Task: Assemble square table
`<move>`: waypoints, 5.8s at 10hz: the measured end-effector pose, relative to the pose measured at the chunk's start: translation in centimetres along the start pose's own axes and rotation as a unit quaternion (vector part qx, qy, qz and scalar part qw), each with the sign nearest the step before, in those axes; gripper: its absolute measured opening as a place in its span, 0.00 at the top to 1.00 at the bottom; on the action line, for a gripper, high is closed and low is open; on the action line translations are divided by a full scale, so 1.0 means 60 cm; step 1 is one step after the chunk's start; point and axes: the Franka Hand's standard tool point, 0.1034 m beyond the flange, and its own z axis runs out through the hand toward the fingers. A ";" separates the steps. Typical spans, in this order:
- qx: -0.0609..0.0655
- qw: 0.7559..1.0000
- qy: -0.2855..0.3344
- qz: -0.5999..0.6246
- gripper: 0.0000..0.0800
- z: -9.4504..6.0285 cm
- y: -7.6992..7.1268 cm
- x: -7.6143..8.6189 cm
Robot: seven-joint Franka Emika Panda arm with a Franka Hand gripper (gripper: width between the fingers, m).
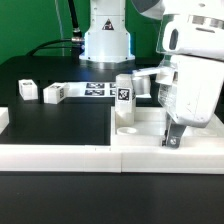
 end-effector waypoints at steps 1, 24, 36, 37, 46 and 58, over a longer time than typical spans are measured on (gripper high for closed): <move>0.000 1.000 0.000 0.000 0.91 0.000 0.000 0.000; 0.013 0.964 -0.023 0.266 0.19 -0.149 0.033 -0.069; 0.071 0.758 -0.010 0.648 0.19 -0.164 -0.080 -0.252; 0.081 0.725 -0.011 0.684 0.19 -0.165 -0.122 -0.270; 0.224 0.587 -0.066 0.775 0.19 -0.150 -0.258 -0.353; 0.495 0.503 -0.237 0.668 0.19 -0.073 -0.383 -0.377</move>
Offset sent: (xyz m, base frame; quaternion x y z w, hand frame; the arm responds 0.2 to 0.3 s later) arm 0.0000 0.0000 0.0000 0.0000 0.0000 0.0000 1.0000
